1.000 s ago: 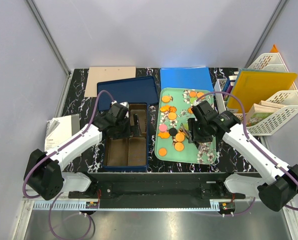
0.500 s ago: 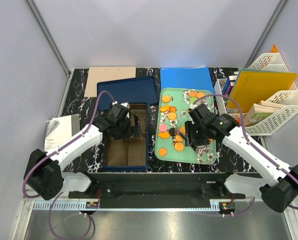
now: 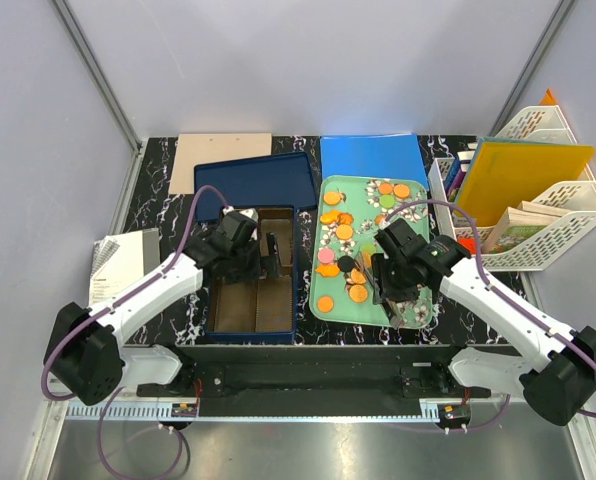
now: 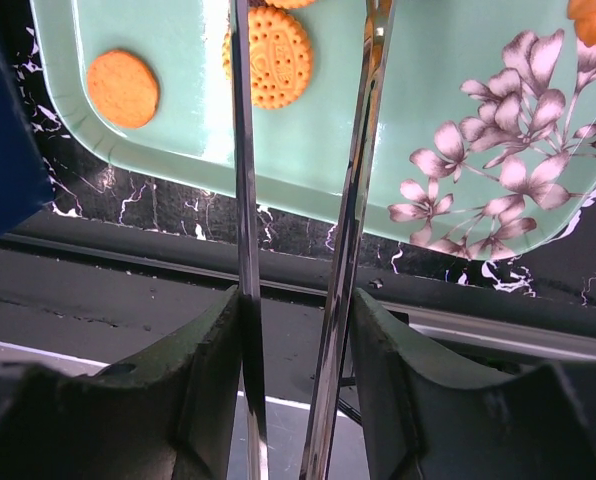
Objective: Pack the cookies
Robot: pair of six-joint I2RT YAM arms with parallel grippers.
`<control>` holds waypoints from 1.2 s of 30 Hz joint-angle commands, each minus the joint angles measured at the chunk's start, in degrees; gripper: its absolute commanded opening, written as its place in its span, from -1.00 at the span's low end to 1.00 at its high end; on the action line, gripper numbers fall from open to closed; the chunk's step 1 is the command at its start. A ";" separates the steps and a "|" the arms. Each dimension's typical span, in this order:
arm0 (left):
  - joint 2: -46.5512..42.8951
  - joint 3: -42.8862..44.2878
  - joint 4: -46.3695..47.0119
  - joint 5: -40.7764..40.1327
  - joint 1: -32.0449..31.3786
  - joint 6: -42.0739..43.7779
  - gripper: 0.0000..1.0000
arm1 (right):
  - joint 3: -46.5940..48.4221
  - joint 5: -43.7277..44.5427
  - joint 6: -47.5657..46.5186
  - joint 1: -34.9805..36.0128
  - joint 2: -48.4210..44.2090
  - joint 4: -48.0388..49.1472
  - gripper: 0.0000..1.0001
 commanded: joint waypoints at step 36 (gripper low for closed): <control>-6.40 -0.08 0.01 -2.63 -1.14 -0.22 0.96 | 12.30 2.54 3.09 1.84 -1.80 -2.24 -0.54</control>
